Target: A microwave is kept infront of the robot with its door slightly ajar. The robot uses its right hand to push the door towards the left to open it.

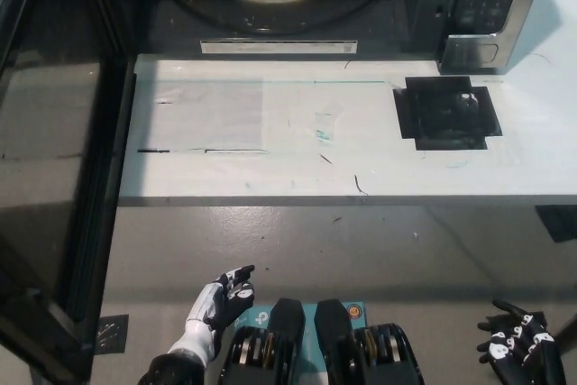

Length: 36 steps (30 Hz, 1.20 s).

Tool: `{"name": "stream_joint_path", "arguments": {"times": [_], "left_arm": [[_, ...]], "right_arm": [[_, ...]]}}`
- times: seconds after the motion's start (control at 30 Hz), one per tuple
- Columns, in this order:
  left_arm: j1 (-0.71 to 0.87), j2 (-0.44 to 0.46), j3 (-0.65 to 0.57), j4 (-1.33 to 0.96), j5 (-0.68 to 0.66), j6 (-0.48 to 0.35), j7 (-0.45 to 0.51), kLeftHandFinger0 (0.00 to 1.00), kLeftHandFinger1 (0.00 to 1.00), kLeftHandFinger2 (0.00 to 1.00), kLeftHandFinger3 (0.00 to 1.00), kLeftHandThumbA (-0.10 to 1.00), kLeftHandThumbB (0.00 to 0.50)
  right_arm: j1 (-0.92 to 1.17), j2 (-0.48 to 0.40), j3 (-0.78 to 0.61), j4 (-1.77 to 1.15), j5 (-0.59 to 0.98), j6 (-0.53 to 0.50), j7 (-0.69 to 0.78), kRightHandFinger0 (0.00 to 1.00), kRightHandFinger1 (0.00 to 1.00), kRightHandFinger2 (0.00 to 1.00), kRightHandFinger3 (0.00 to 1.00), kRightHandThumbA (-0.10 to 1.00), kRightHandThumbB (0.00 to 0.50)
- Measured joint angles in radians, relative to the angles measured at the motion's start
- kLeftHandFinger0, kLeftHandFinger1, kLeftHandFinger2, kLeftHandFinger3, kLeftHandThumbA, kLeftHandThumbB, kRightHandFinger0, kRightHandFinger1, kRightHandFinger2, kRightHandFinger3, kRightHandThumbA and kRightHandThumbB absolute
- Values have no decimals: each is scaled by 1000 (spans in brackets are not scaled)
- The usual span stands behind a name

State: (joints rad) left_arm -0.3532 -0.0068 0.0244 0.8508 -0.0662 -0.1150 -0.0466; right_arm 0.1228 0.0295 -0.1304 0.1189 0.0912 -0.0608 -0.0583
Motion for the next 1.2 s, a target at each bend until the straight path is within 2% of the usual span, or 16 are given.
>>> {"name": "stream_joint_path", "arguments": {"times": [0.1,0.23,0.27,0.33,0.43,0.5,0.57,0.63,0.67,0.73,0.83,0.93,1.07,1.2], "left_arm": [[0,0,1,-1,0,0,0,895,896,892,752,187,327],[0,0,1,-1,-1,0,0,952,943,934,773,216,325],[0,0,0,-1,-1,0,0,941,933,924,761,186,316],[0,-1,1,-1,-1,0,0,937,931,922,759,182,330],[0,-3,3,-1,-2,0,0,926,928,932,778,194,322],[0,-5,2,-1,-2,0,0,911,909,908,756,205,337],[0,-6,3,-1,-2,0,0,911,911,912,753,187,331],[0,-7,3,-1,-2,0,0,928,932,928,755,195,336],[0,-7,3,-1,-2,0,0,932,938,935,761,198,359],[0,-7,4,-1,-2,0,0,896,899,905,760,208,360],[0,-7,4,-1,-2,0,0,899,912,906,750,205,345],[0,-7,4,-1,-2,0,0,959,954,944,762,209,353],[0,-7,4,-1,-2,0,0,906,914,915,746,196,342],[0,-7,3,-1,-2,0,0,921,928,928,768,209,338]], "right_arm": [[1,-1,1,0,-1,-1,0,276,313,444,681,111,178],[2,-1,1,0,-1,-2,0,280,316,459,699,105,177],[3,-1,1,0,-1,-2,0,273,312,460,705,106,180],[4,-1,1,0,-3,-2,0,272,313,463,706,104,177],[7,-2,3,0,-5,-3,0,276,315,458,686,103,178],[7,-2,4,0,-5,-3,0,271,321,465,685,107,176],[8,-2,4,-1,-6,-3,0,277,324,458,695,101,177],[8,-2,5,-1,-6,-3,0,283,329,456,688,88,179],[8,-2,5,-1,-6,-3,0,276,327,458,690,99,185],[7,-2,5,-1,-6,-3,0,275,329,460,693,107,184],[7,-2,5,-1,-6,-6,0,279,330,461,694,109,189],[7,-2,6,-1,-6,-8,0,297,340,468,694,95,183],[7,-3,7,-1,-6,-9,0,279,338,473,705,121,184],[7,-5,10,-1,-10,-9,0,281,337,469,708,125,184]]}}
